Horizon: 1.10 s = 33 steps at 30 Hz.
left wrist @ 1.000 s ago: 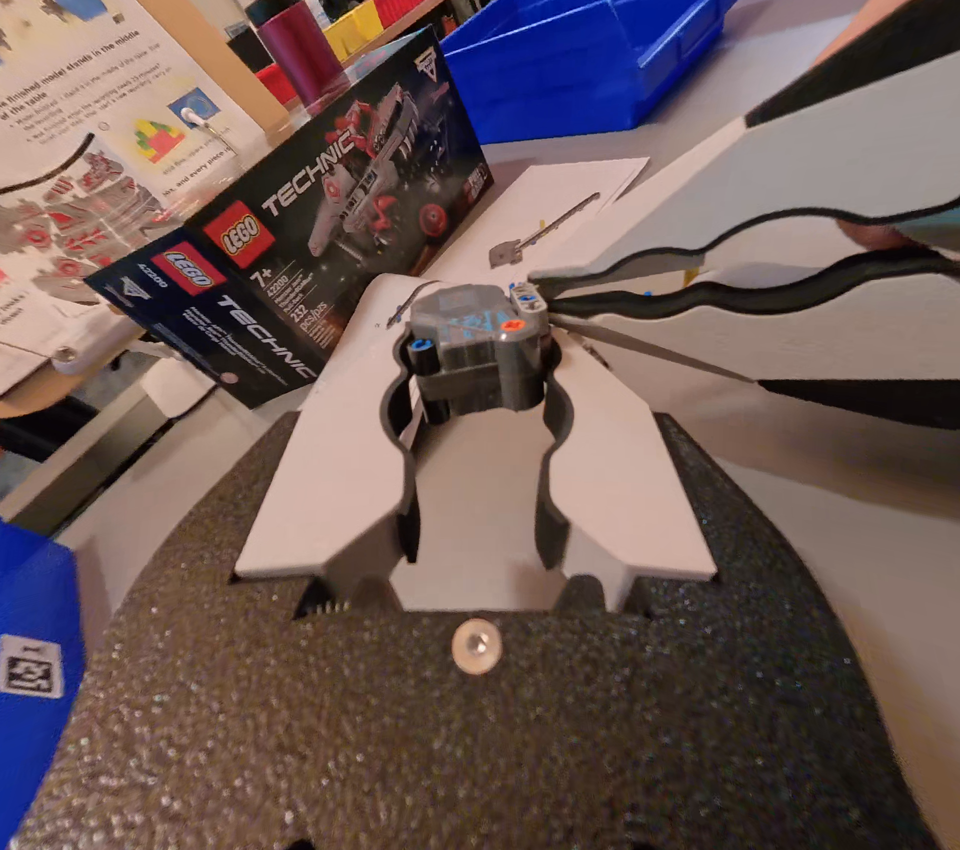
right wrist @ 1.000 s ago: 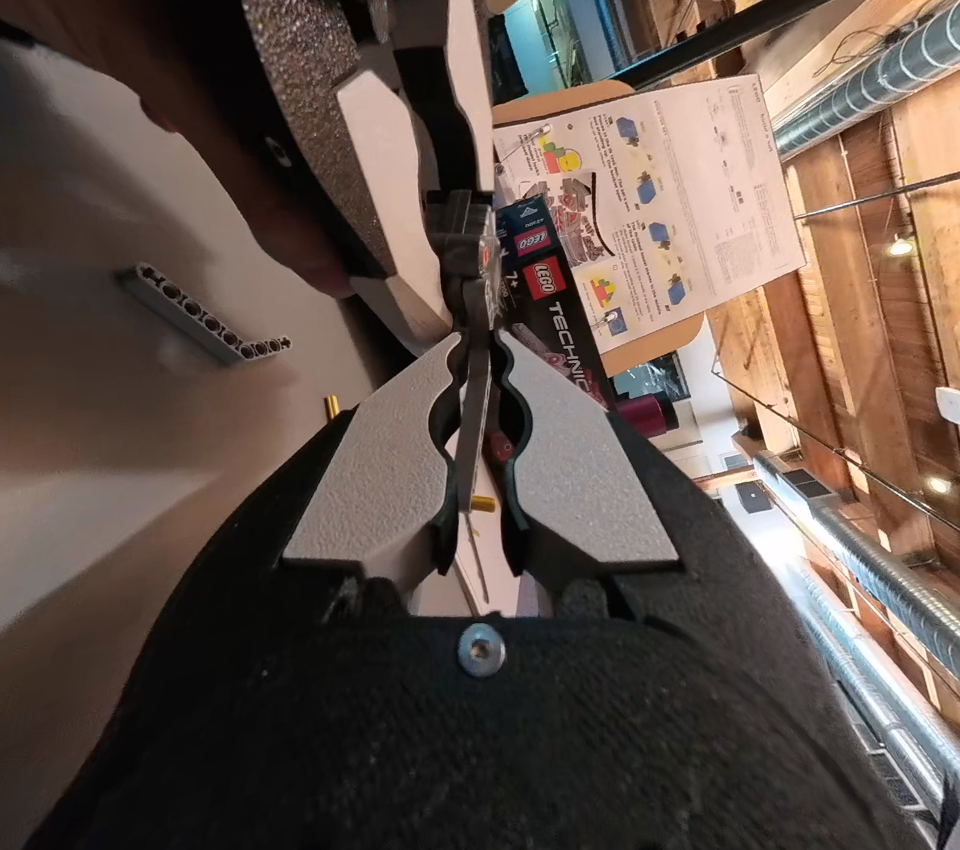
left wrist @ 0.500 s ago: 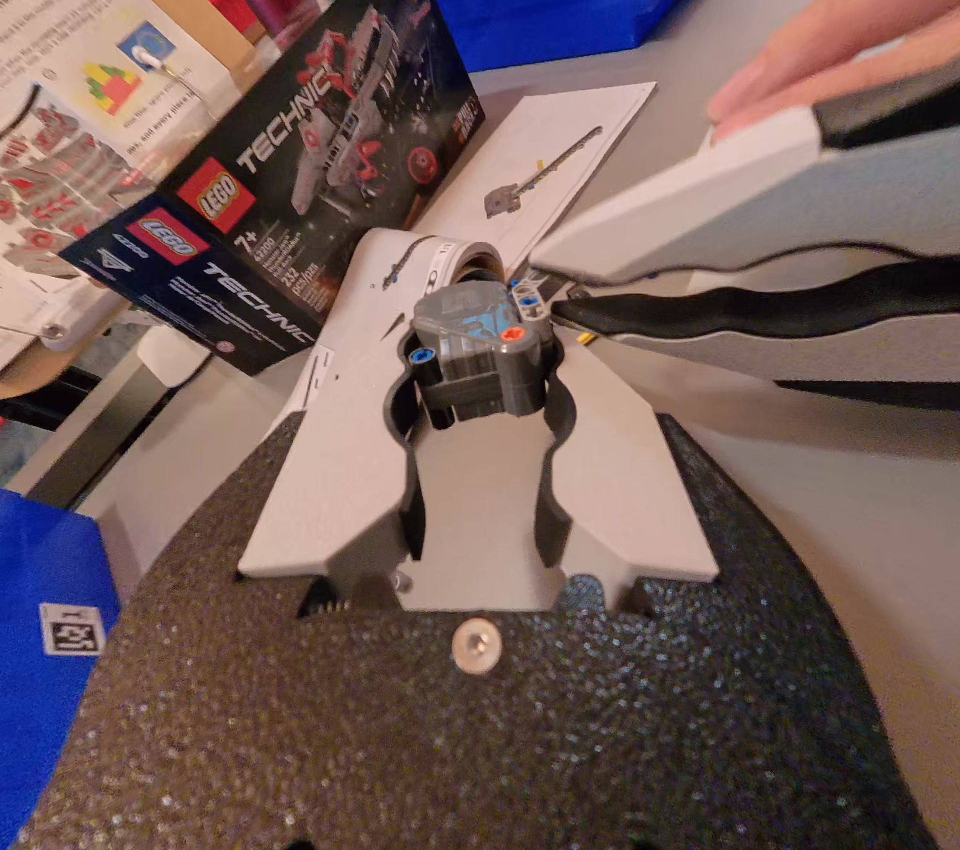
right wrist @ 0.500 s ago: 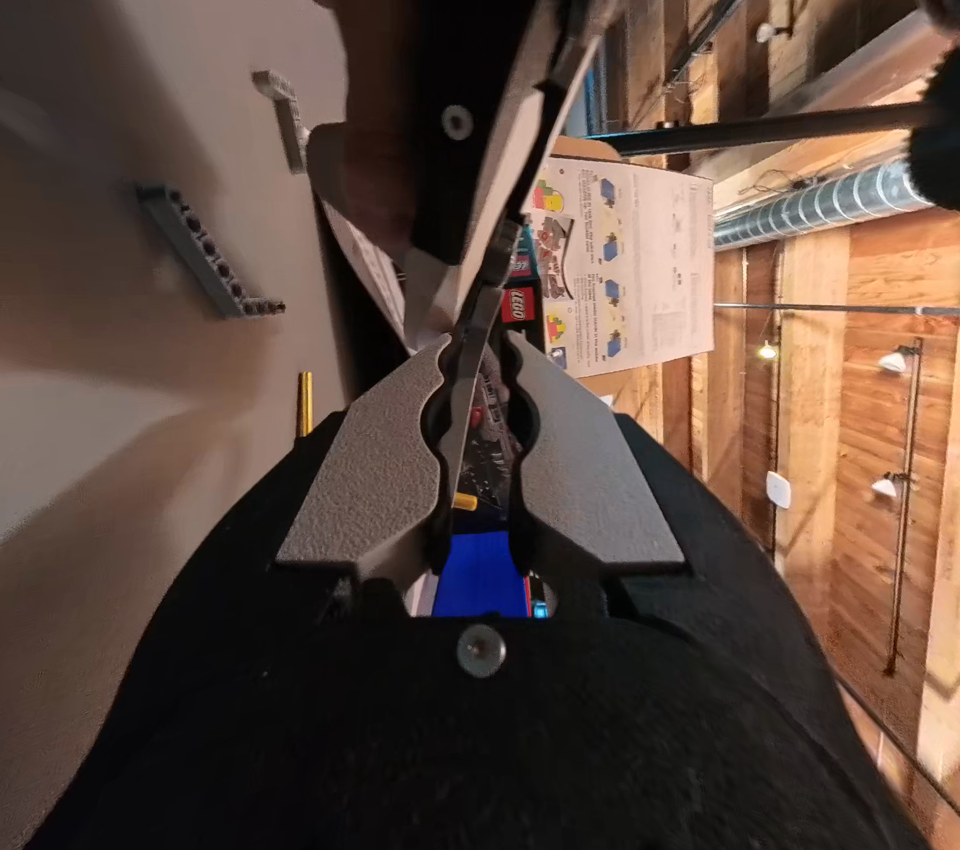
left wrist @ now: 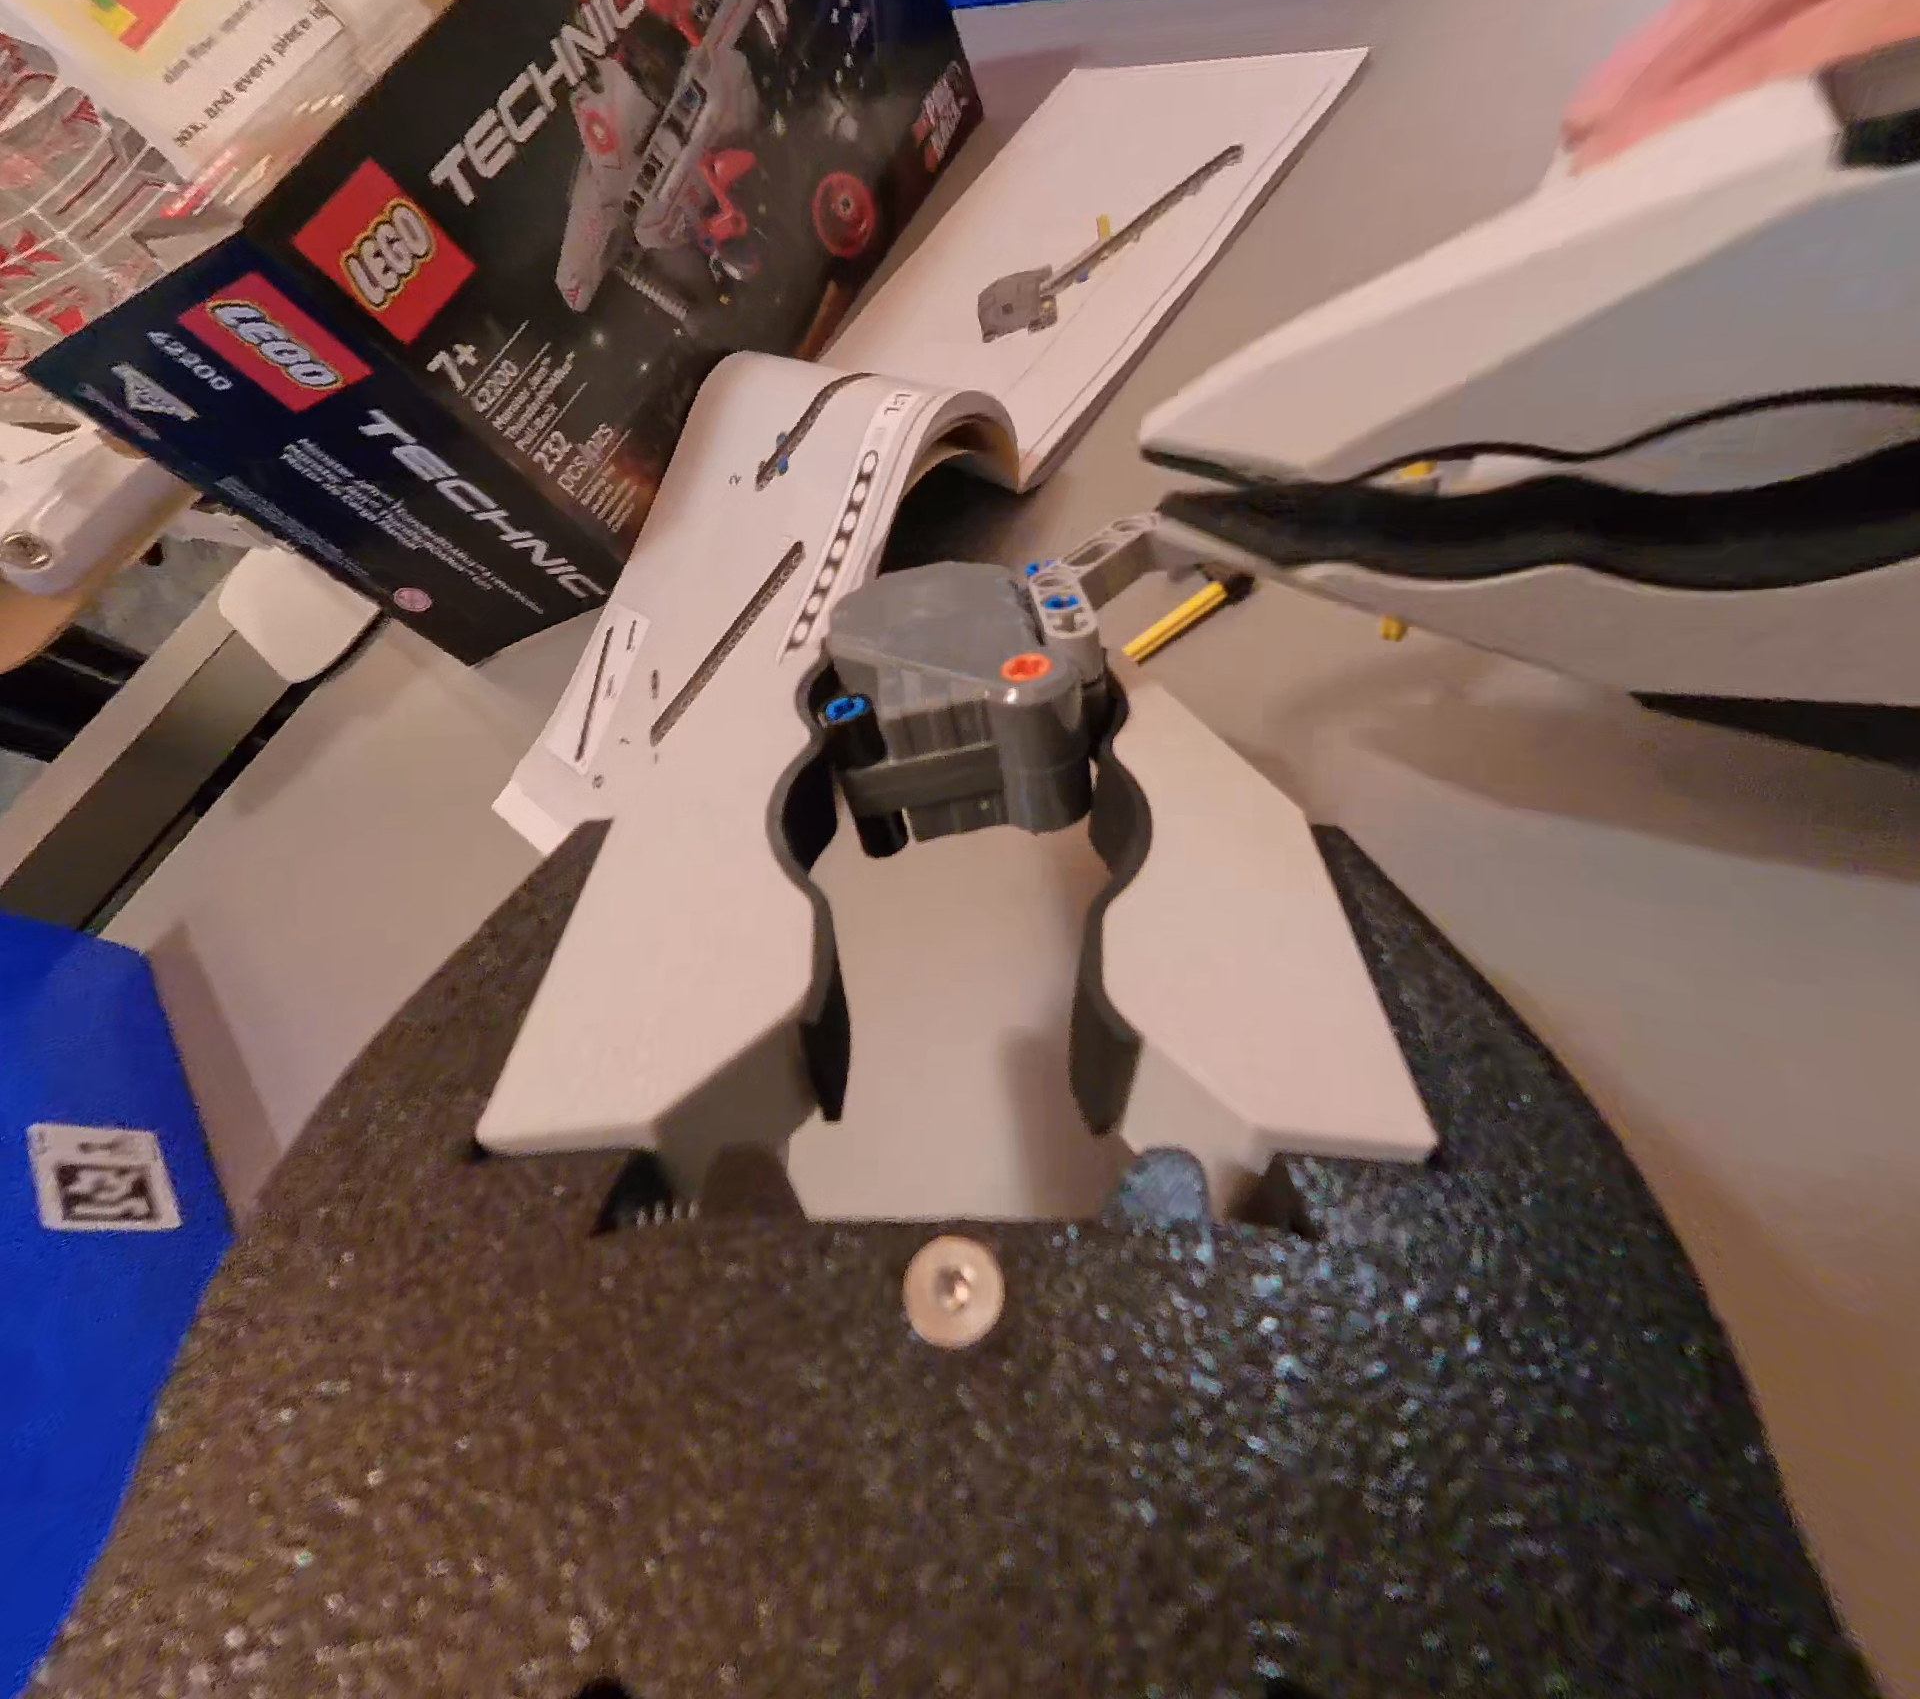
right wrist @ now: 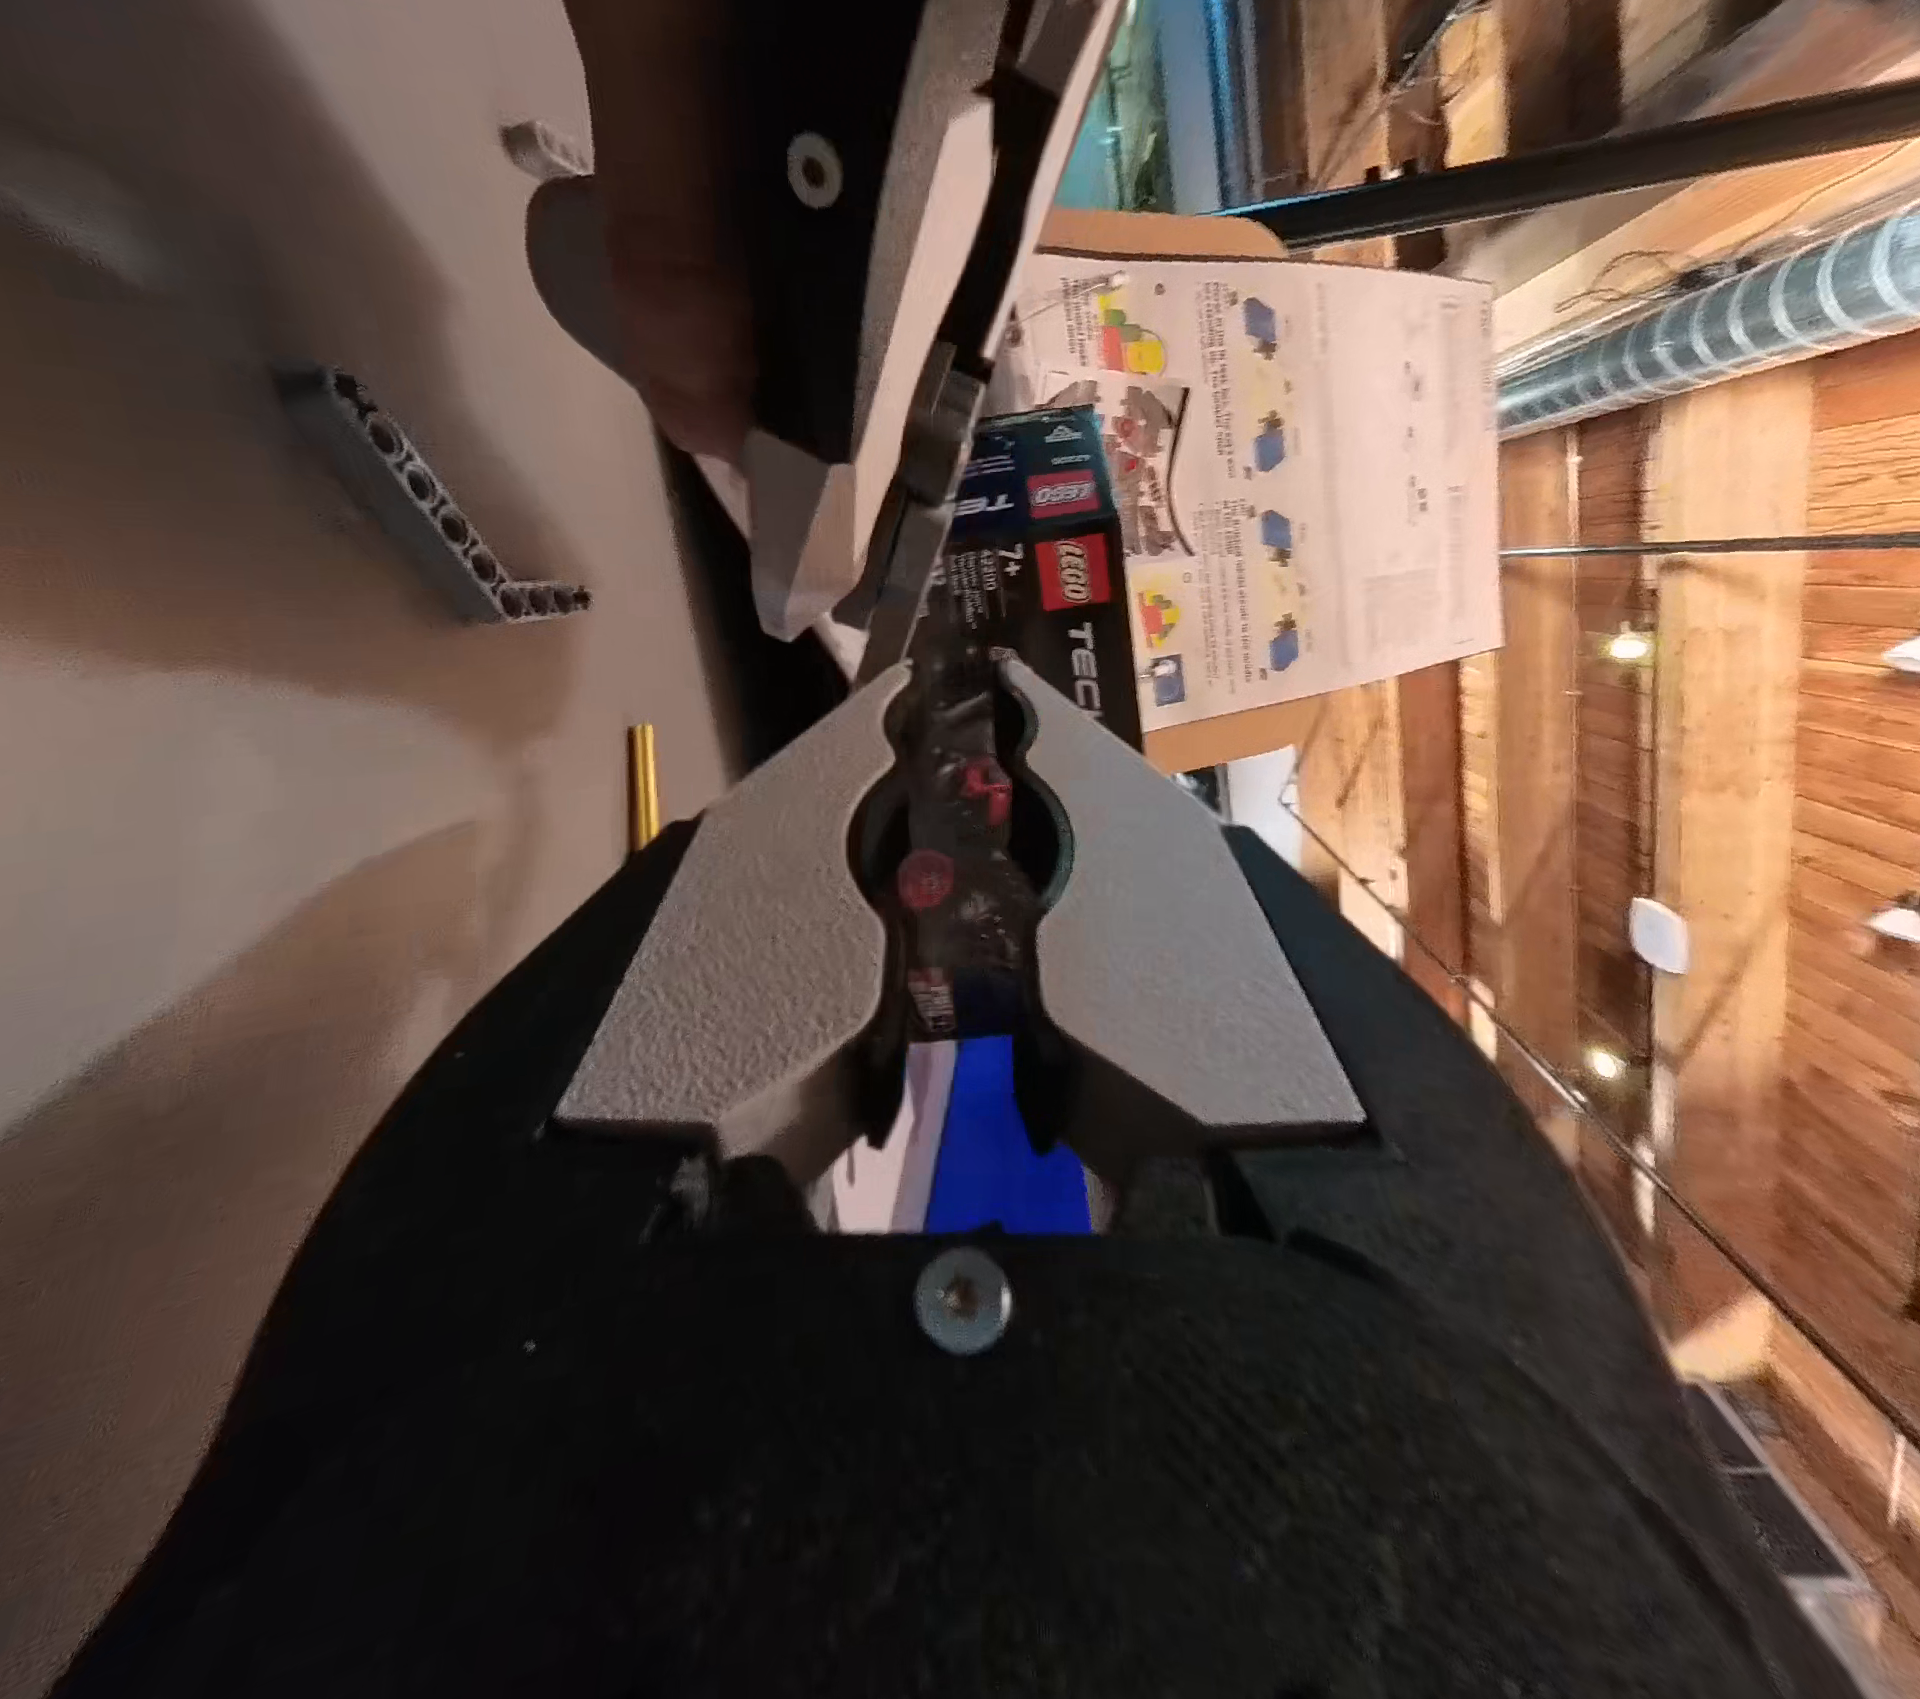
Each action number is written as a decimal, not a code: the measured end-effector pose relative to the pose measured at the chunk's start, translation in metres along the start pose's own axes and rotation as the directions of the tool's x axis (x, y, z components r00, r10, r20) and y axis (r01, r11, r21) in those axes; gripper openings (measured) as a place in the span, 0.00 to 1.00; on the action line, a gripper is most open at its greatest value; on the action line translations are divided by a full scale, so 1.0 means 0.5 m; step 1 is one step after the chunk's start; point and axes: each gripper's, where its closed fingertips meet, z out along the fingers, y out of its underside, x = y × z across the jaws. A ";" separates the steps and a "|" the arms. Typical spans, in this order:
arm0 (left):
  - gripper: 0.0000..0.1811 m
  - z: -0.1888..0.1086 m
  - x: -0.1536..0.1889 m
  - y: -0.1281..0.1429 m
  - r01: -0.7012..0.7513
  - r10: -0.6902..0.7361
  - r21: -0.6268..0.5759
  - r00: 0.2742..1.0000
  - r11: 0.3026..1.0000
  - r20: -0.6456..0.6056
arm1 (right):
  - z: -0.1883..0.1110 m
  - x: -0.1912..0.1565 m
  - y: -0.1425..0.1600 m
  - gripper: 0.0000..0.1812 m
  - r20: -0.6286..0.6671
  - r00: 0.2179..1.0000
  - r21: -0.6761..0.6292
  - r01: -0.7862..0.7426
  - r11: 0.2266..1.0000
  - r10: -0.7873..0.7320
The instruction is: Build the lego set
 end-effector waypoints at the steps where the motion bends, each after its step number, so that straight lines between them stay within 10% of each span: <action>1: 0.24 0.000 0.004 -0.002 0.006 -0.006 0.004 1.000 1.000 -0.011 | 0.003 -0.003 0.004 0.09 0.006 1.000 -0.007 0.004 1.000 -0.003; 33: 0.25 0.002 0.005 0.005 0.013 -0.013 -0.008 0.999 1.000 -0.031 | 0.005 -0.006 0.004 0.15 0.077 0.982 0.040 -0.176 0.984 0.173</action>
